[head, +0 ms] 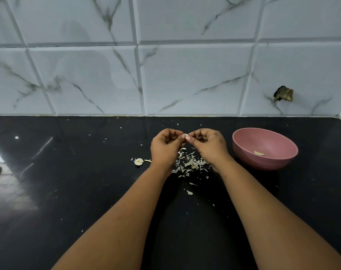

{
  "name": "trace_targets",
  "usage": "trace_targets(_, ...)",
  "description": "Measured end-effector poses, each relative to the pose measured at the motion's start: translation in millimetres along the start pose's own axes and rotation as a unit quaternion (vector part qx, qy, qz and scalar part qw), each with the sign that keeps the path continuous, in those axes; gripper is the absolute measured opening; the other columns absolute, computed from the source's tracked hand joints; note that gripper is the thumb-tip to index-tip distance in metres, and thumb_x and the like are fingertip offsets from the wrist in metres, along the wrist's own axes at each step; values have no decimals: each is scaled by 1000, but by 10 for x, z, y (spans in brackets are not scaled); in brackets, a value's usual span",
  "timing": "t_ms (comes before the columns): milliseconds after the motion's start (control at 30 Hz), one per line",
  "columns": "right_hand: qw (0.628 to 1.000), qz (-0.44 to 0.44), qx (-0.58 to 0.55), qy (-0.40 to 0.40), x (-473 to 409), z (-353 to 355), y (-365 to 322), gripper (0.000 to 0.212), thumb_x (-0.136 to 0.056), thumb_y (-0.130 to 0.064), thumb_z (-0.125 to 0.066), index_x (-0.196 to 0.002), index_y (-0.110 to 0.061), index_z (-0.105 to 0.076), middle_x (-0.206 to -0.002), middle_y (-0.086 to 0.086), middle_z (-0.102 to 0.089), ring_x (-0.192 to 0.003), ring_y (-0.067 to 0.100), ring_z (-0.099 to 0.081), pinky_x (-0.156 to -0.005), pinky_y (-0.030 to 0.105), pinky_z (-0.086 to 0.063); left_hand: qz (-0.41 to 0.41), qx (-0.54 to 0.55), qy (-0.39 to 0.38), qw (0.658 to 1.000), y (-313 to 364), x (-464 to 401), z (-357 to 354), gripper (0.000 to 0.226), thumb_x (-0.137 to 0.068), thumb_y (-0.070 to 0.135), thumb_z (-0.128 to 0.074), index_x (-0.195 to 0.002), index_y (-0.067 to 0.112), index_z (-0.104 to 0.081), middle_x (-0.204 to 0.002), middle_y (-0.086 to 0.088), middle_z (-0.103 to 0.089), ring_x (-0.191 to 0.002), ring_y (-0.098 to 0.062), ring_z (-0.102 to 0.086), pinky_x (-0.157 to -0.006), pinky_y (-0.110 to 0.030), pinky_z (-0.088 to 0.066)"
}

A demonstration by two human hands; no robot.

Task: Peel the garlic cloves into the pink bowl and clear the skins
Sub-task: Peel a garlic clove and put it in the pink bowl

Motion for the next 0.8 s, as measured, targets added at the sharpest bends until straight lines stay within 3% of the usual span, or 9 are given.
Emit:
trace_targets(67,1000,11,6,0,-3,1,-4,4,-86,-19,-73,-83,-21,-71,-81,0,-73,-81,17,-69,-76,28,-56,-2,-6,-10,1000,-8,15,-15,5,-85,4,-73,-87,4,-68,-76,-7,-71,-65,-5,-67,-62,-17,-51)
trace_targets(233,987,83,134,34,-11,24,-40,6,-89,-18,-66,-84,-20,-68,-74,-9,-65,-68,5,-61,-61,12,-44,-8,-23,-15,1000,-36,60,-67,20,-81,16,-80,-92,5,-68,-86,-14,-74,-82,-22,-75,-76,-31,-60)
trace_targets(400,982,127,137,26,18,29,-82,3,-88,-18,-69,-86,-16,-69,-75,-8,-67,-69,3,-63,-64,16,-50,1,-49,-12,999,-36,1,1,10,-86,11,-75,-90,3,-73,-79,-11,-75,-74,-14,-73,-71,-27,-58)
trace_targets(500,979,137,153,19,25,3,-74,3,-90,-16,-66,-88,-14,-68,-79,-4,-67,-73,10,-62,-68,23,-51,-7,-83,-18,996,-41,-9,11,7,-87,11,-73,-88,4,-73,-77,-10,-75,-72,-13,-71,-69,-26,-58)
trace_targets(600,984,113,135,16,13,-11,-61,5,-92,-14,-63,-90,-15,-67,-82,-2,-67,-77,12,-64,-70,23,-52,-2,-72,-32,997,-31,-5,3,6,-88,11,-72,-88,4,-73,-75,-6,-74,-71,-10,-70,-66,-23,-56)
trace_targets(700,994,62,85,4,-13,-5,-47,7,-93,-15,-63,-90,-15,-69,-83,4,-70,-79,19,-68,-75,33,-57,20,-8,-56,998,-10,10,-15,5,-89,3,-69,-89,-1,-71,-69,-2,-73,-65,-6,-70,-61,-16,-52)
trace_targets(800,1000,10,19,-11,-13,7,-34,9,-92,-13,-63,-87,-18,-69,-81,4,-71,-75,14,-68,-78,32,-57,54,38,-80,995,-2,11,-19,7,-90,0,-65,-92,-5,-69,-71,-5,-73,-65,-6,-69,-61,-16,-53)
Point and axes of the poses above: each hand's wrist, its own x-axis away from the middle knuckle, its own z-axis out of the back of the hand, y = z × x, the point moved 3 cm from there along -x, towards the middle knuckle
